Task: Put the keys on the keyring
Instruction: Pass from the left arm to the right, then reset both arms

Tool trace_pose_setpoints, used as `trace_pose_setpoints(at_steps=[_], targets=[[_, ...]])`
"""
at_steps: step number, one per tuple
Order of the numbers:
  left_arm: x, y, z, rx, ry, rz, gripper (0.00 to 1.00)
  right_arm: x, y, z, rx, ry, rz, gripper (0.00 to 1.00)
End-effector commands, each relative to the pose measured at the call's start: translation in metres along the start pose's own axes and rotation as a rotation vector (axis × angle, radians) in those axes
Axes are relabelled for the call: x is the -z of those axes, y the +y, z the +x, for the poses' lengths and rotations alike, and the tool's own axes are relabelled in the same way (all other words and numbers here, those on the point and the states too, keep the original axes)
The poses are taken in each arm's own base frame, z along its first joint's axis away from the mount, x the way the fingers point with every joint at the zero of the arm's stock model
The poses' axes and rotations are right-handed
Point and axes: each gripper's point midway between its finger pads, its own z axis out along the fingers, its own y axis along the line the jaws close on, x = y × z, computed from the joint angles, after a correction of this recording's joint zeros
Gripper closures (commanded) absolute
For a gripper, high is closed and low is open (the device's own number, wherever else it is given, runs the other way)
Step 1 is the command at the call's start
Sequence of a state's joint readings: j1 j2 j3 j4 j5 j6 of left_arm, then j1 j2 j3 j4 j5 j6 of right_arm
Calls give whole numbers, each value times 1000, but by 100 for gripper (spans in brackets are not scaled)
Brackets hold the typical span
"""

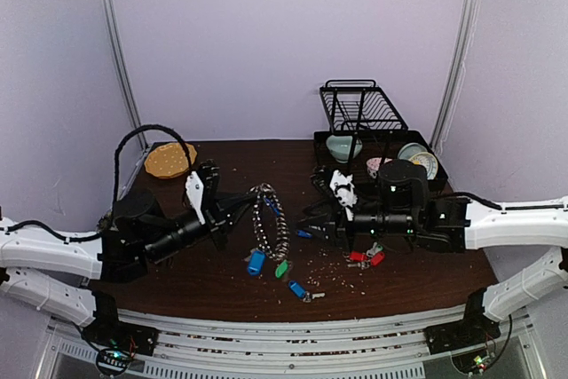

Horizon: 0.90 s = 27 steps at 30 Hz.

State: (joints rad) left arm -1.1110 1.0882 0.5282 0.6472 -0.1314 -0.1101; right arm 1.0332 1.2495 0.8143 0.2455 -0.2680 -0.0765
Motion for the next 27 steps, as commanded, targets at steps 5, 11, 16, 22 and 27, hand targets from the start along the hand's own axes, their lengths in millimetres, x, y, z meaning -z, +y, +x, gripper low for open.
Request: trace_pose_setpoints(at_steps=[5,11,16,22,27], targets=[[57,73,115,67,639,-388,100,47,-52,26,-183,39,330,62],[49,86,161,85,806,-390,100,66,-71,39,-278,52,448,61],[23,88,181,53,857,-360,95,78,-89,51,-360,51,542,59],[-10,97,160,42,782,-392,5,96,-116,79,-457,51,651,53],[-11,127,119,37,655,-473,2,120,-145,110,-536,41,754,46]])
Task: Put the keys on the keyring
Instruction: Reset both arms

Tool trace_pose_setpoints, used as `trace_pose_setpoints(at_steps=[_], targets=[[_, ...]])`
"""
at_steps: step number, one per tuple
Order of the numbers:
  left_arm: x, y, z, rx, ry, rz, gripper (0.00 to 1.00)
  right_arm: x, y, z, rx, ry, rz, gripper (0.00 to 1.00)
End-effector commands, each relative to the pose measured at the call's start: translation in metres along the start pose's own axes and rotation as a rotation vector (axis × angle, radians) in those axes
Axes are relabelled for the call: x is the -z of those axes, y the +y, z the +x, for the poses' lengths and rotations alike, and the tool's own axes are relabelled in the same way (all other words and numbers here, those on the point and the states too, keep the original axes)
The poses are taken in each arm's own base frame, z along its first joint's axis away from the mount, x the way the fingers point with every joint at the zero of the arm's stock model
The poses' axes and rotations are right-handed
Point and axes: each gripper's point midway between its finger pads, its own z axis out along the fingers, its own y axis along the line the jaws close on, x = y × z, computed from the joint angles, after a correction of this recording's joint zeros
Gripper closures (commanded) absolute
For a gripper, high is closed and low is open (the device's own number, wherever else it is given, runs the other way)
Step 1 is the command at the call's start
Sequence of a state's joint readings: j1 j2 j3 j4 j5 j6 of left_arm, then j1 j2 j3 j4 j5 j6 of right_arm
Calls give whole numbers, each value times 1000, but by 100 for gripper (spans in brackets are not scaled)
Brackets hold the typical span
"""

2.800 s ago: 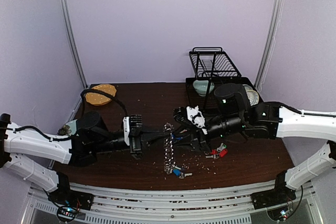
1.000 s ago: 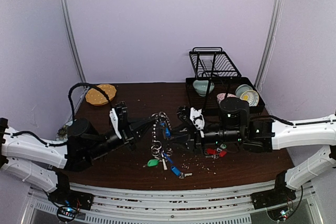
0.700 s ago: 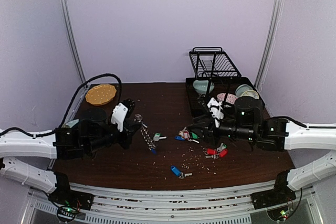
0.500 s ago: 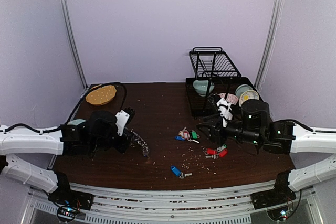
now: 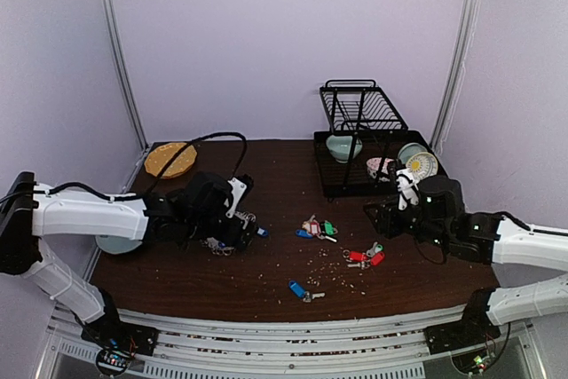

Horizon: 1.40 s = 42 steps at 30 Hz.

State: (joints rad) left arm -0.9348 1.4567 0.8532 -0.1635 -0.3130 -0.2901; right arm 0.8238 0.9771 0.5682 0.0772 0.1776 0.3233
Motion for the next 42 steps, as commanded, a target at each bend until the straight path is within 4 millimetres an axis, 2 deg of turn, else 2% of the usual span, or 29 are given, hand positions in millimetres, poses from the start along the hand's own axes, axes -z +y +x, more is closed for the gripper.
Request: trace_pose_setpoints(at_steps=[1,4,6,9,13,14,15,16,19,22,24,28,32,36,42], targets=[[22,45,-53,85,-177,-73,2,0,-44,7,-110,-24,102,44],[34,95,-62,168,-235,-142,2,1,-80,9,-153,-48,190,40],[48,128,-64,216,-268,-204,2,5,-107,9,-184,-62,256,33],[67,173,-55,263,-287,-314,2,16,-157,11,-242,-88,383,20],[89,239,-14,391,-294,-490,2,38,-205,7,-331,-196,472,14],[94,253,0,430,-296,-535,2,45,-214,4,-346,-244,491,10],[100,266,12,473,-303,-595,2,52,-220,2,-352,-292,506,2],[108,274,16,494,-336,-647,2,60,-226,0,-355,-344,530,0],[123,295,46,536,-359,-847,2,79,-237,-3,-353,-500,580,0],[126,300,64,539,-399,-933,2,89,-242,-4,-339,-590,610,0],[128,298,68,532,-458,-938,2,96,-251,-2,-360,-636,667,0],[138,293,71,461,-589,-953,2,100,-269,1,-352,-608,793,0],[121,289,77,385,-573,-939,2,104,-269,12,-337,-662,798,0],[106,288,67,329,-567,-901,2,99,-277,23,-345,-628,842,0],[123,282,59,267,-689,-914,2,92,-278,24,-329,-633,831,0]])
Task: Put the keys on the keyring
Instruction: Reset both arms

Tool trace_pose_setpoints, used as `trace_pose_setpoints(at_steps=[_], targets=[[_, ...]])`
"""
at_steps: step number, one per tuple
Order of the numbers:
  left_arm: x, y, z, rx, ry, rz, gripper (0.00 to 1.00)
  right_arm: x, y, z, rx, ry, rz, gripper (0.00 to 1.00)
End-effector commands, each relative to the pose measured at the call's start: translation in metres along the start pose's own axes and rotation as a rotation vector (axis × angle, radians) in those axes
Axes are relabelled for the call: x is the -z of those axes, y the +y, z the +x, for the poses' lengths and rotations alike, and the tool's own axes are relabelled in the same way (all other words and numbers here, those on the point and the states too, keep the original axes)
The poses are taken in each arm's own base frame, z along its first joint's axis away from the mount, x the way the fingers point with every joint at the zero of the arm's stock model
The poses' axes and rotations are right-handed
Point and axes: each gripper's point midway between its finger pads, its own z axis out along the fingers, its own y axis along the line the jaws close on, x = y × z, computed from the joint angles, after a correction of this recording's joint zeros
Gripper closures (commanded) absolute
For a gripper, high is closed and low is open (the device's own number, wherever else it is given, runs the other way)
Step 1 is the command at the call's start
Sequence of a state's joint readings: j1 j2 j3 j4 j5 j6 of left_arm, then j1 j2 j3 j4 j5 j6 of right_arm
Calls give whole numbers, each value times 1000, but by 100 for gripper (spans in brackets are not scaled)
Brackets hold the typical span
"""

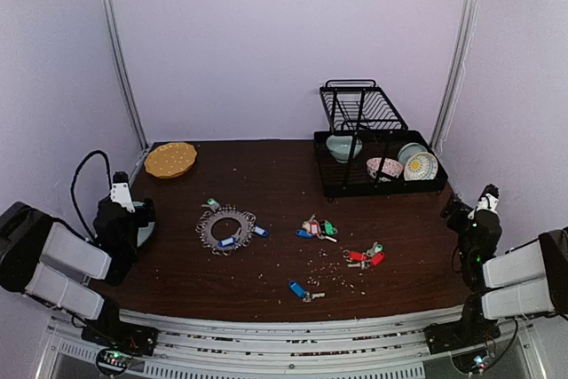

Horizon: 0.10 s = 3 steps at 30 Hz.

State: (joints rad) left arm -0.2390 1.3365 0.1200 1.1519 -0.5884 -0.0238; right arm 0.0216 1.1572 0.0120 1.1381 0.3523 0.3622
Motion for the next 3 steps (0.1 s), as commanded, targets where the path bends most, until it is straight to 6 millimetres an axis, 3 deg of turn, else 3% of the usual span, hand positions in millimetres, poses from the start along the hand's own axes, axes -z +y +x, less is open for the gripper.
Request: trace_pose_setpoints(at_steps=[1,3], targets=[[5,2,-38,24,-175,9,2,-1,5,-22,-20,-99,-13,0],[4,1,-35,15,-166,8,2,-5,6,-21,-8,-84,-12,0]])
